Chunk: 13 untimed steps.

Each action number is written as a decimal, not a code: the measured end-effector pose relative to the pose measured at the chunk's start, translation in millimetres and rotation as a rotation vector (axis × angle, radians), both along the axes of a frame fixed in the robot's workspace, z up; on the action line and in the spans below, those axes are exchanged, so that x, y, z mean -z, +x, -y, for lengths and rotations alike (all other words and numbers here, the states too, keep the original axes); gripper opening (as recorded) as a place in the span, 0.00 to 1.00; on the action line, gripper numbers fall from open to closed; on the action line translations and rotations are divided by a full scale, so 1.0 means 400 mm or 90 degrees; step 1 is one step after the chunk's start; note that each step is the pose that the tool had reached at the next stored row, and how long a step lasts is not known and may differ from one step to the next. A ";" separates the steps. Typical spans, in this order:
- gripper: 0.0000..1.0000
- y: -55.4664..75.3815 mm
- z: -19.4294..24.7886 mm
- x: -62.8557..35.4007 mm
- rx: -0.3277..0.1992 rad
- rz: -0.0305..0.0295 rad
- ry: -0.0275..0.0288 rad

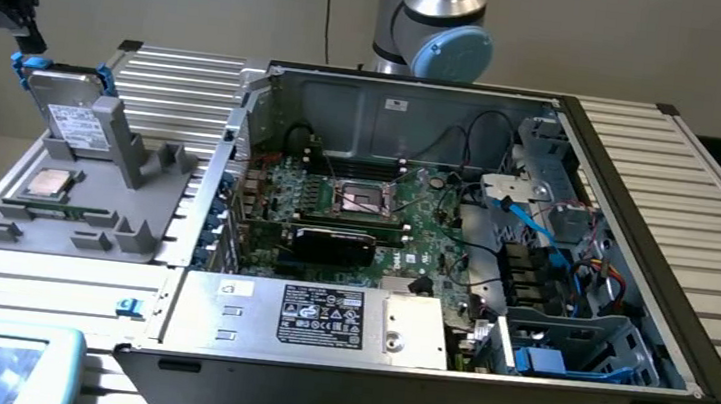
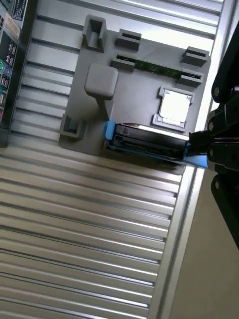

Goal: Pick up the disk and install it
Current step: 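Pick up the disk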

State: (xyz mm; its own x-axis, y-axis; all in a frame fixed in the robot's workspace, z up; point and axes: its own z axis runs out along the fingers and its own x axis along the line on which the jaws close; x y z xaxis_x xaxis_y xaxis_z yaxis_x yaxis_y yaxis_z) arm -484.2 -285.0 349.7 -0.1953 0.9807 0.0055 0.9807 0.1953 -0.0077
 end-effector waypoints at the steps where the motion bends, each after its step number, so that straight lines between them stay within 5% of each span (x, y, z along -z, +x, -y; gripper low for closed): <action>1: 0.11 0.000 0.000 0.000 0.009 0.0000 0.0000; 13: 0.11 0.000 0.000 0.000 0.115 0.0001 -0.0010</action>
State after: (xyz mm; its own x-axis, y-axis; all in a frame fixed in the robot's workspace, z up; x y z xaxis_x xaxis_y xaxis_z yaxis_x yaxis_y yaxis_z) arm -484.2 -285.1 349.7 -0.0156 0.9999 0.0040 0.9998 0.0156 -0.0078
